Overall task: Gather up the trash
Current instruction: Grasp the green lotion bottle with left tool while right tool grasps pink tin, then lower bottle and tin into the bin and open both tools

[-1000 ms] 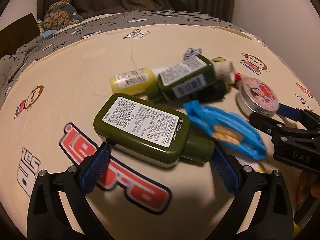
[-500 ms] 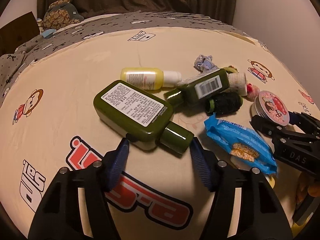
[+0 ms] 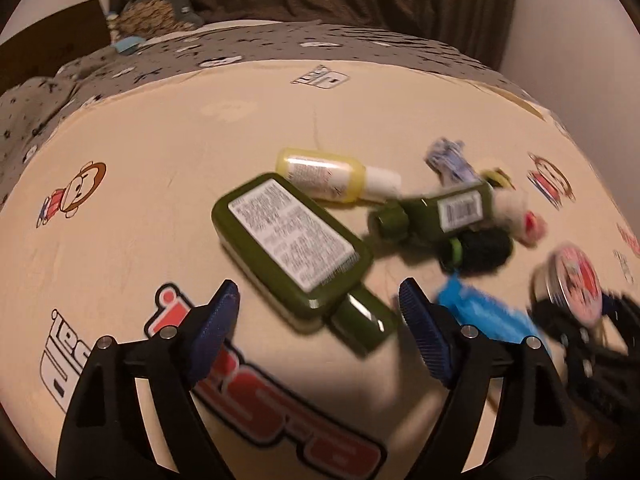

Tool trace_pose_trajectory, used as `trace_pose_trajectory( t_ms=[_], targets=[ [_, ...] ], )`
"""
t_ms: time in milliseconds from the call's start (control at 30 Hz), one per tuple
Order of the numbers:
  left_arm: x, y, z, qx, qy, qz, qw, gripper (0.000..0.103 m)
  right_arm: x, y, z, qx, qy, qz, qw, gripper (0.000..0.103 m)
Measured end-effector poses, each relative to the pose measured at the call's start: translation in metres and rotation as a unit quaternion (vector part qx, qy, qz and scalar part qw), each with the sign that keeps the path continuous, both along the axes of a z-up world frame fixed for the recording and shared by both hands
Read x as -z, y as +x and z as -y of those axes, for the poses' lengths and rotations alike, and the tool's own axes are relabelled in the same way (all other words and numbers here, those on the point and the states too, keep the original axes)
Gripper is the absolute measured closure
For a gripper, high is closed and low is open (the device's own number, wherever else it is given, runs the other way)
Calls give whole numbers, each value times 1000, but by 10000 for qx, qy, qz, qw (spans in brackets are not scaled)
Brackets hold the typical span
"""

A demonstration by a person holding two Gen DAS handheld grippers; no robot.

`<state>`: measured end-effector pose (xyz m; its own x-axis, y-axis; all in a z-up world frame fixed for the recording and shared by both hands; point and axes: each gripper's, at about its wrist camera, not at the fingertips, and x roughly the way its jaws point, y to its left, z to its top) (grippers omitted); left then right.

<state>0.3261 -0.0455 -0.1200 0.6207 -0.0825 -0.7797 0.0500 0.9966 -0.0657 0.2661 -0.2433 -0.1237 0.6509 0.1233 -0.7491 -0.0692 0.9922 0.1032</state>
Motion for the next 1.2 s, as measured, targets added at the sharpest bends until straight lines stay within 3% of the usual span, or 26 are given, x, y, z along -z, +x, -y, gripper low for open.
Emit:
trace_pose_trajectory(
  t_ms=[200, 267, 500, 767, 1067, 1200],
  targets=[
    [-1, 25, 2, -184, 50, -76, 9998, 27, 1, -2, 2, 7, 12, 13, 10000, 33],
    [2, 31, 2, -187, 142, -129, 9996, 42, 1, -3, 2, 15, -15, 22, 10000, 33],
    [0, 13, -4, 128, 211, -99, 9996, 44, -6, -20, 5, 52, -128, 92, 9999, 33],
    [-21, -71, -10, 726, 66, 284, 9969, 45, -48, -83, 5, 1, -496, 657, 9966, 33],
    [-61, -185, -7, 1338, -57, 882, 9871, 45, -89, -177, -2, -68, -699, 1213, 9901, 33],
    [-73, -228, -14, 1444, -94, 1108, 9833, 45, -104, -221, -6, 46, -1068, 1527, 9825, 33]
  ],
)
